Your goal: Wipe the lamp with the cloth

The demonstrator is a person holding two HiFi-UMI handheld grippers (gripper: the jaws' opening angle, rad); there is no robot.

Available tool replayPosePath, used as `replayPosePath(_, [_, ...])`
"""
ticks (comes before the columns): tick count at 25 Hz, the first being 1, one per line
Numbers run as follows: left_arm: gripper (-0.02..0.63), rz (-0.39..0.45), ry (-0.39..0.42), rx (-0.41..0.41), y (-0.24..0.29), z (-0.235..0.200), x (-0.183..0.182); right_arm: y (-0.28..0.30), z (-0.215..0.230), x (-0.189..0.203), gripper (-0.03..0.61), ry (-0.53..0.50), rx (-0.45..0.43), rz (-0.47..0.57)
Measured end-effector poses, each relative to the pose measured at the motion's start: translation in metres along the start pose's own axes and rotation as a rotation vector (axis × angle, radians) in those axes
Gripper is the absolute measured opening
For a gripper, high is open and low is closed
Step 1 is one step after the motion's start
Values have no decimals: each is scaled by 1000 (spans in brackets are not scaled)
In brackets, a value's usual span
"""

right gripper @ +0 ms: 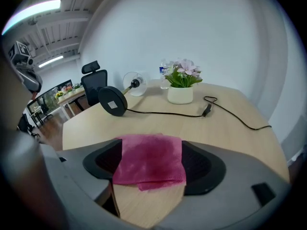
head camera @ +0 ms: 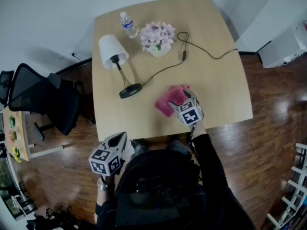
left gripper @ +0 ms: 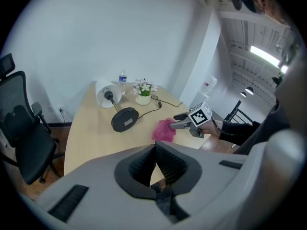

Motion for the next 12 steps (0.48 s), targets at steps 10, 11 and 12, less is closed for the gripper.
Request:
replayPosePath(10, [3,-17,-51,-42,7,-12,-1,49,12,22,394,-72,12,-157])
replayPosePath(11, [2,-20,-56,-44,8,-13,-1,52,13,24,394,-70,14,-163])
replayPosePath(12, [2,-21,-60,-46,9,-14,-1,54,13,25,394,-68,17,-166])
Point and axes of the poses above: the fingertips, and each gripper's own axes: y forward along the fingers, z to its right, x out of its underside, the point moved 5 cm from there along -y, backward along the fingers, and after that the axes turned 7 degrees about z, right-handed, at the moved point
